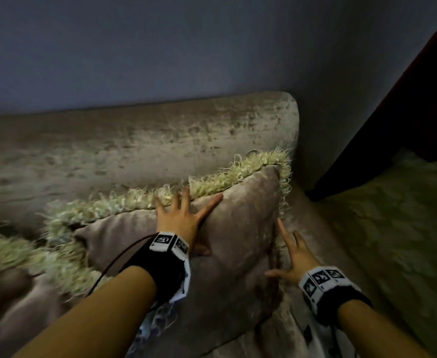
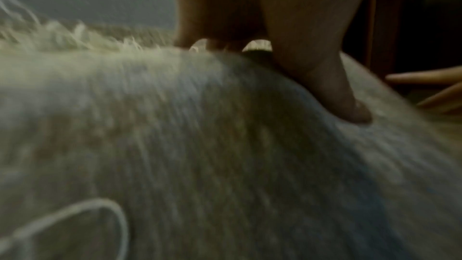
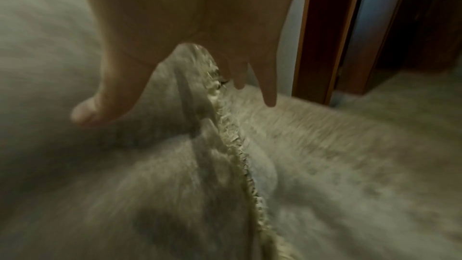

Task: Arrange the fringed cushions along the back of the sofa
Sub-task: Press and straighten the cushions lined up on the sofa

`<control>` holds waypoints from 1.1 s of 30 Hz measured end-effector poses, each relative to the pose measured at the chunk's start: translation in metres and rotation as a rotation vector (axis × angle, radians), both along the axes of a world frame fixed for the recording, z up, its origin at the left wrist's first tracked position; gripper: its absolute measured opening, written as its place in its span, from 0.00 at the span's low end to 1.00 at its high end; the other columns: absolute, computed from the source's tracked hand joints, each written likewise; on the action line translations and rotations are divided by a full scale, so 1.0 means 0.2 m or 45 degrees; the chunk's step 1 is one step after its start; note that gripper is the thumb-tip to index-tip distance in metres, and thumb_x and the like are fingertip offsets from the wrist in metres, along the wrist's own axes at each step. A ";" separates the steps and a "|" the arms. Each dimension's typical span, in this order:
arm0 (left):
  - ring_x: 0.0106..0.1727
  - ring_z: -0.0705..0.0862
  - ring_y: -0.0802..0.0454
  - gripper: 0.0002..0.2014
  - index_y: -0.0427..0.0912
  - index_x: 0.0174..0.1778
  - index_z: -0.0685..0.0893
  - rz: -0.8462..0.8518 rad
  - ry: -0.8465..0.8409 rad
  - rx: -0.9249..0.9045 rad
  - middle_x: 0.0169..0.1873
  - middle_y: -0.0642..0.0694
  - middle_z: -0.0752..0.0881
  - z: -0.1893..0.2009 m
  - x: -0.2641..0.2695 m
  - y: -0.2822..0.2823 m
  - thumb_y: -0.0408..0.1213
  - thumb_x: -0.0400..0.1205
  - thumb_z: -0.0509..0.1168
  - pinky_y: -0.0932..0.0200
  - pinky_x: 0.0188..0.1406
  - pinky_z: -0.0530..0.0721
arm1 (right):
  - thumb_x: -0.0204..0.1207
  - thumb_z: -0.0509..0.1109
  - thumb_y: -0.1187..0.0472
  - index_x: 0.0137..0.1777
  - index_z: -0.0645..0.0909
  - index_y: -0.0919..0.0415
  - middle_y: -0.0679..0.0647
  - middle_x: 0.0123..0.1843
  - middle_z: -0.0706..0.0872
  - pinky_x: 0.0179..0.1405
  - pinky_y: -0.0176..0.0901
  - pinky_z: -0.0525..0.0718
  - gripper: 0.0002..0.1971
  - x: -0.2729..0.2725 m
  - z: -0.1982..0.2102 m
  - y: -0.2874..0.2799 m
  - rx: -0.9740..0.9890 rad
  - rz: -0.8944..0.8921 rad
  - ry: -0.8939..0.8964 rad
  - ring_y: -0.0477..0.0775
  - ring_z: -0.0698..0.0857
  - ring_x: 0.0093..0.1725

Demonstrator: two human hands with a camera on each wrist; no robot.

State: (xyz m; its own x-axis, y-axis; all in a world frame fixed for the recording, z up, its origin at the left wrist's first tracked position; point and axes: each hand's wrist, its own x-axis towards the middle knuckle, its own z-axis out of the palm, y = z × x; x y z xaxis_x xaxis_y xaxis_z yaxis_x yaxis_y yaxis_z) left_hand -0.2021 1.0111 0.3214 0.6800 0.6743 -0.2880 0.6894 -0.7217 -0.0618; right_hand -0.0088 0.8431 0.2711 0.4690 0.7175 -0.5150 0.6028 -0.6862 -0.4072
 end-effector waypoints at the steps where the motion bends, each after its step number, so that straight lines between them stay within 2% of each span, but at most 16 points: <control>1: 0.82 0.51 0.33 0.58 0.74 0.72 0.27 0.025 0.014 0.020 0.82 0.35 0.48 -0.03 0.01 0.02 0.70 0.62 0.69 0.21 0.73 0.55 | 0.59 0.82 0.45 0.71 0.24 0.31 0.62 0.85 0.38 0.81 0.59 0.55 0.65 0.03 -0.04 0.03 0.031 -0.001 0.039 0.63 0.42 0.84; 3: 0.78 0.57 0.34 0.60 0.75 0.71 0.25 0.058 0.039 0.091 0.78 0.37 0.56 -0.09 0.02 0.05 0.71 0.60 0.69 0.26 0.70 0.63 | 0.57 0.82 0.44 0.71 0.24 0.30 0.59 0.85 0.38 0.81 0.59 0.56 0.66 0.07 -0.12 0.10 0.111 -0.026 0.101 0.63 0.44 0.84; 7: 0.76 0.59 0.36 0.59 0.74 0.66 0.22 0.107 0.099 0.154 0.76 0.40 0.57 -0.17 0.05 0.09 0.74 0.58 0.66 0.32 0.67 0.67 | 0.50 0.85 0.45 0.70 0.26 0.31 0.55 0.85 0.41 0.82 0.58 0.56 0.69 0.11 -0.26 0.21 0.260 -0.152 0.215 0.60 0.48 0.84; 9: 0.75 0.59 0.37 0.59 0.73 0.69 0.24 0.108 0.126 0.147 0.75 0.40 0.58 -0.18 0.06 0.09 0.74 0.58 0.66 0.33 0.68 0.67 | 0.40 0.85 0.38 0.74 0.28 0.33 0.52 0.85 0.46 0.82 0.58 0.58 0.74 0.12 -0.31 0.25 0.292 -0.172 0.265 0.59 0.52 0.83; 11: 0.74 0.61 0.37 0.58 0.73 0.74 0.30 0.118 0.156 0.132 0.73 0.40 0.60 -0.19 0.07 0.09 0.74 0.58 0.66 0.35 0.67 0.68 | 0.27 0.81 0.30 0.79 0.32 0.37 0.52 0.84 0.53 0.80 0.60 0.63 0.81 0.13 -0.40 0.29 0.311 -0.251 0.326 0.60 0.59 0.82; 12: 0.73 0.62 0.37 0.58 0.73 0.75 0.33 0.120 0.171 0.123 0.72 0.40 0.61 -0.19 0.08 0.09 0.73 0.59 0.67 0.35 0.67 0.68 | 0.25 0.81 0.30 0.80 0.34 0.37 0.53 0.84 0.56 0.78 0.61 0.65 0.82 0.13 -0.43 0.29 0.317 -0.287 0.350 0.61 0.62 0.80; 14: 0.72 0.63 0.37 0.57 0.72 0.76 0.35 0.121 0.193 0.095 0.71 0.40 0.63 -0.17 0.09 0.08 0.71 0.60 0.68 0.37 0.67 0.69 | 0.34 0.88 0.41 0.80 0.38 0.37 0.54 0.82 0.60 0.78 0.60 0.66 0.77 0.10 -0.42 0.28 0.333 -0.340 0.377 0.61 0.65 0.79; 16: 0.71 0.66 0.37 0.57 0.71 0.76 0.36 0.125 0.191 0.057 0.69 0.39 0.65 -0.15 0.09 0.06 0.69 0.61 0.70 0.38 0.67 0.71 | 0.46 0.88 0.51 0.81 0.41 0.41 0.54 0.81 0.64 0.77 0.54 0.68 0.70 0.07 -0.38 0.23 0.330 -0.388 0.385 0.61 0.68 0.78; 17: 0.71 0.68 0.37 0.57 0.71 0.77 0.36 0.133 0.192 0.033 0.69 0.39 0.67 -0.13 0.08 0.04 0.67 0.62 0.71 0.39 0.66 0.72 | 0.49 0.88 0.53 0.82 0.42 0.43 0.55 0.80 0.67 0.75 0.52 0.69 0.68 0.07 -0.36 0.20 0.318 -0.401 0.375 0.61 0.70 0.77; 20: 0.68 0.72 0.36 0.57 0.70 0.77 0.38 0.153 0.195 -0.038 0.67 0.39 0.70 -0.07 0.04 -0.02 0.65 0.63 0.72 0.41 0.63 0.76 | 0.51 0.87 0.55 0.82 0.46 0.46 0.55 0.78 0.71 0.72 0.47 0.72 0.65 0.04 -0.25 0.13 0.292 -0.373 0.345 0.61 0.74 0.74; 24: 0.65 0.76 0.36 0.56 0.70 0.78 0.41 0.114 0.141 -0.112 0.64 0.38 0.74 0.06 0.00 -0.08 0.66 0.62 0.73 0.43 0.59 0.79 | 0.55 0.86 0.61 0.83 0.49 0.52 0.57 0.78 0.71 0.69 0.41 0.72 0.61 -0.01 -0.04 0.03 0.302 -0.354 0.319 0.59 0.72 0.75; 29: 0.64 0.78 0.34 0.57 0.69 0.78 0.43 0.114 0.007 -0.120 0.63 0.36 0.75 0.27 -0.05 -0.13 0.66 0.60 0.74 0.43 0.58 0.80 | 0.53 0.87 0.58 0.82 0.49 0.44 0.59 0.76 0.74 0.70 0.45 0.72 0.63 0.02 0.28 -0.03 0.317 -0.294 0.186 0.62 0.74 0.73; 33: 0.65 0.77 0.34 0.58 0.68 0.79 0.42 0.151 -0.131 -0.130 0.65 0.36 0.74 0.45 -0.10 -0.17 0.67 0.60 0.74 0.42 0.60 0.80 | 0.55 0.86 0.59 0.81 0.45 0.39 0.57 0.78 0.71 0.70 0.43 0.71 0.63 0.05 0.60 -0.02 0.369 -0.169 0.027 0.62 0.71 0.75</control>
State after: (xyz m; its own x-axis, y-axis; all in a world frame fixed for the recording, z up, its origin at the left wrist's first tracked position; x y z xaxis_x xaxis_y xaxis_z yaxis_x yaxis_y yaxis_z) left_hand -0.2215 0.9763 0.4107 0.6272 0.7220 -0.2921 0.7687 -0.6342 0.0832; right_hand 0.0016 0.8381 0.3919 0.5599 0.7690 -0.3085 0.5049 -0.6119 -0.6088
